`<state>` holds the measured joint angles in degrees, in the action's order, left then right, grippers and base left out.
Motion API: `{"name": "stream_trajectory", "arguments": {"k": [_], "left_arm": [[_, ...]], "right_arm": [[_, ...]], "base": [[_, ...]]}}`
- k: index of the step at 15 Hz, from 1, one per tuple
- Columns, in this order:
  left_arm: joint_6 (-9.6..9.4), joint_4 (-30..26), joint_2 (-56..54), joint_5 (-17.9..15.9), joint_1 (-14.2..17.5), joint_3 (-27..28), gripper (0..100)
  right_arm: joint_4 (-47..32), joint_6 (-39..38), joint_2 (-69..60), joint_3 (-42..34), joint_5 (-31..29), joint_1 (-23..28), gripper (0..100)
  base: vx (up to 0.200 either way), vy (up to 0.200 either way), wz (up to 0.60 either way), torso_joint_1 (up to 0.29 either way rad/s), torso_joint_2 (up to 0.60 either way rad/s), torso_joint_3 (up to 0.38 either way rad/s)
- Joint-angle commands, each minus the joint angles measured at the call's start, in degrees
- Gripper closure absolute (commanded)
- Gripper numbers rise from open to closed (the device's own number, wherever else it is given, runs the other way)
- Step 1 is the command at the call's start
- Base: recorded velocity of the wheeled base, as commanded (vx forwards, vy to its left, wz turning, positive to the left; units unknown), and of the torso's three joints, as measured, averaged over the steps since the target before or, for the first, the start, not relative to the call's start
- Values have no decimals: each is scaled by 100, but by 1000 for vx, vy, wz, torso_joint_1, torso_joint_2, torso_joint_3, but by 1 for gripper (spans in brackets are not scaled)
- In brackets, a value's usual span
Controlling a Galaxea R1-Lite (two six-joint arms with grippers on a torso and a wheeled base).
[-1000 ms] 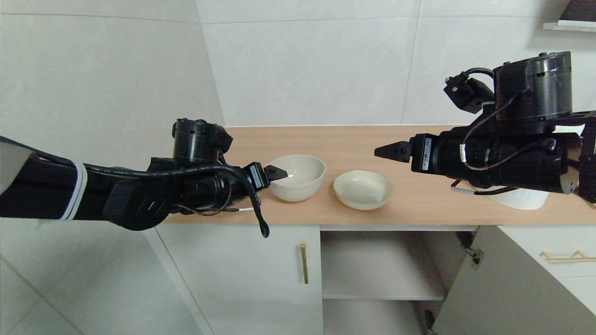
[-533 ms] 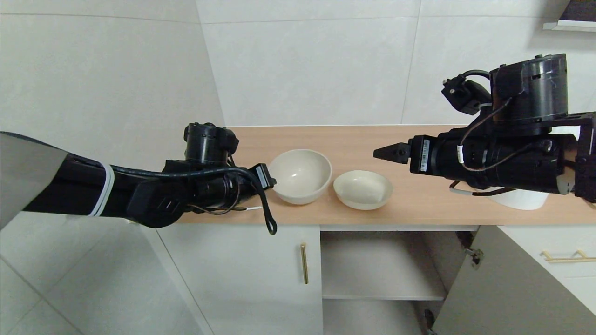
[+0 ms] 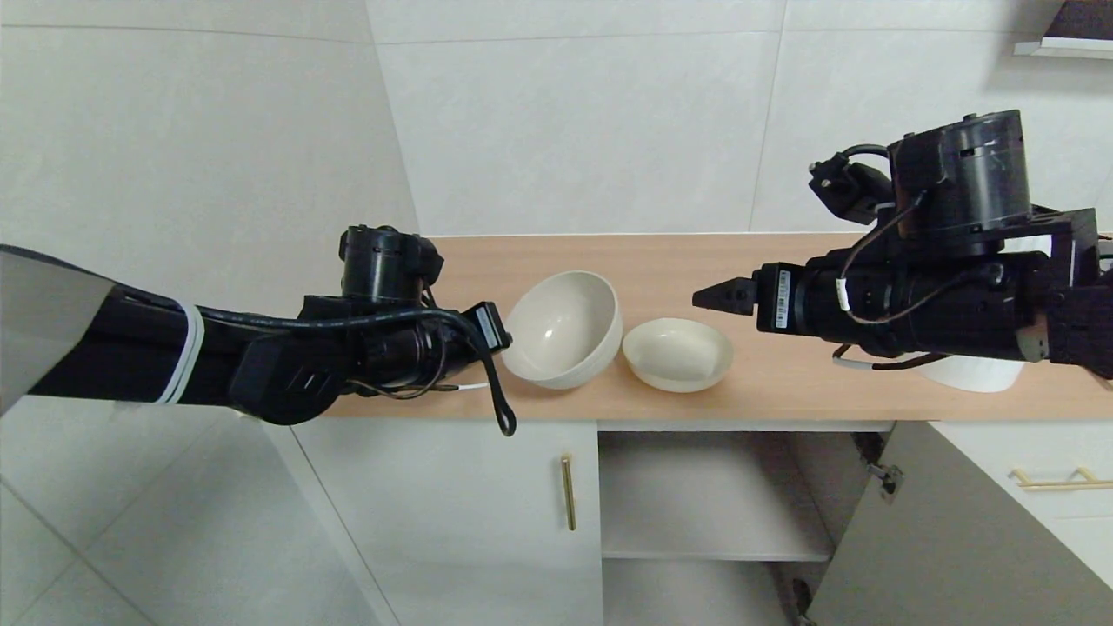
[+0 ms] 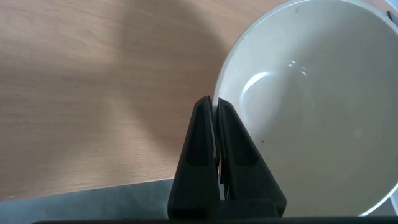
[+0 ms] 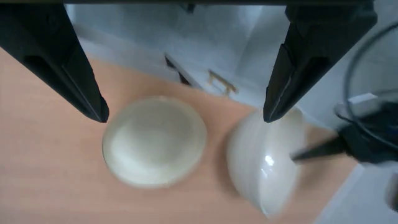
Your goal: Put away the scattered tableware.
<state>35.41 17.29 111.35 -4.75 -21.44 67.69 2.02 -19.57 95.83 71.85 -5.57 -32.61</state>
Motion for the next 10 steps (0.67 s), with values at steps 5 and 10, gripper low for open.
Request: {"name": "stream_trajectory", "arguments": {"k": [5,10], "left_arm": [[1,-6,-377,-34,0,-186,100],[1,-6,-377,-26,0,-204,100]], "right_arm": [[-396,-3,1430,743,-1280,141,0],[-422,-3,2045,1050,-1447,422,0]], "base": [[0,0,0,0,0,0],[0,0,0,0,0,0]]}}
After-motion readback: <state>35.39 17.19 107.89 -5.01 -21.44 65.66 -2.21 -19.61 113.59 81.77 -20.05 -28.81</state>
